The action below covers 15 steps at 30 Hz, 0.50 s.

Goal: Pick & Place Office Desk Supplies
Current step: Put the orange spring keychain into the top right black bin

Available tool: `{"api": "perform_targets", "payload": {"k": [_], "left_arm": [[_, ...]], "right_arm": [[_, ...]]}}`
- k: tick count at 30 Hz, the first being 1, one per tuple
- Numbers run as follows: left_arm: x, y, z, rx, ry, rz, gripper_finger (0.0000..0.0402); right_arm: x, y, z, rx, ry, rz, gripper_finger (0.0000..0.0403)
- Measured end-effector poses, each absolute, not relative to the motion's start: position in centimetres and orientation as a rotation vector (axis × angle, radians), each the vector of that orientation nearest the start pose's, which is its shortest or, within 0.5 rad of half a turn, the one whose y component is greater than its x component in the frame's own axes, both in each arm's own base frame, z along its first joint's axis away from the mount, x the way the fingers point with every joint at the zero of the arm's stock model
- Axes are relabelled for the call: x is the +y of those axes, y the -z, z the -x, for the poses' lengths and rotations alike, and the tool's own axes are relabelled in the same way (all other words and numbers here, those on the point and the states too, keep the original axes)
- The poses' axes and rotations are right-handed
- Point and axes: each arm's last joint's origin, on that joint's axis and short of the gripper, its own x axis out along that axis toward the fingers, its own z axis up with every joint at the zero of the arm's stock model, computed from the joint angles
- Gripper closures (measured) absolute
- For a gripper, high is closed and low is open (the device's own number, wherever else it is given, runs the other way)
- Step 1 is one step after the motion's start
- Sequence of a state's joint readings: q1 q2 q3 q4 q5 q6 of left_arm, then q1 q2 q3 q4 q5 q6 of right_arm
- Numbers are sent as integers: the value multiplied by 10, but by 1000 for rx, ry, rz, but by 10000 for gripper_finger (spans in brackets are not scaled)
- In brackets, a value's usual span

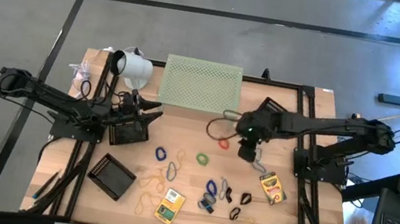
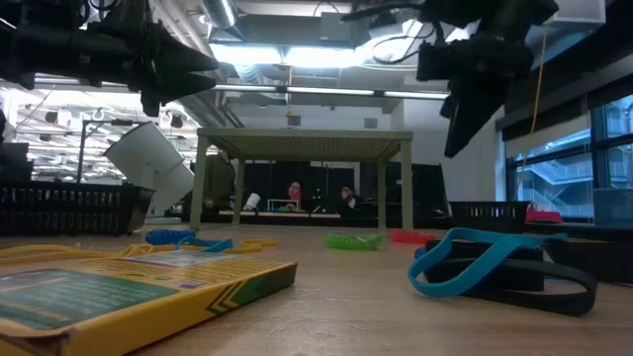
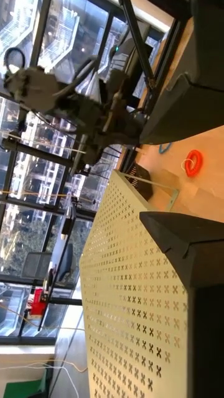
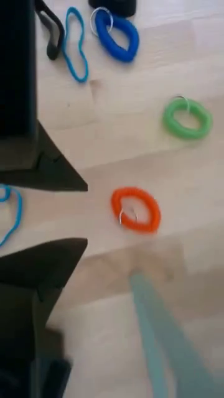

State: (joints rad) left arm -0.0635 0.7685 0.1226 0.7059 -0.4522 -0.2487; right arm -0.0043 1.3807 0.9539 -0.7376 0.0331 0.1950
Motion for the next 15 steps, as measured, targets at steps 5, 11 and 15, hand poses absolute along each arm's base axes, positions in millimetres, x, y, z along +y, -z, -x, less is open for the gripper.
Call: {"api": "perform_targets", "payload": {"k": [5, 11, 15], "left_arm": [[3, -193, -156, -104, -380, 260, 219], [3, -192, -156, -100, -380, 259, 219], [3, -192, -156, -98, -380, 259, 219]], "right_arm": [[14, -201, -274, 1218, 57, -52, 211], [23, -175, -293, 1217, 2, 72, 207], [19, -162, -300, 1220, 86, 135, 219]]}}
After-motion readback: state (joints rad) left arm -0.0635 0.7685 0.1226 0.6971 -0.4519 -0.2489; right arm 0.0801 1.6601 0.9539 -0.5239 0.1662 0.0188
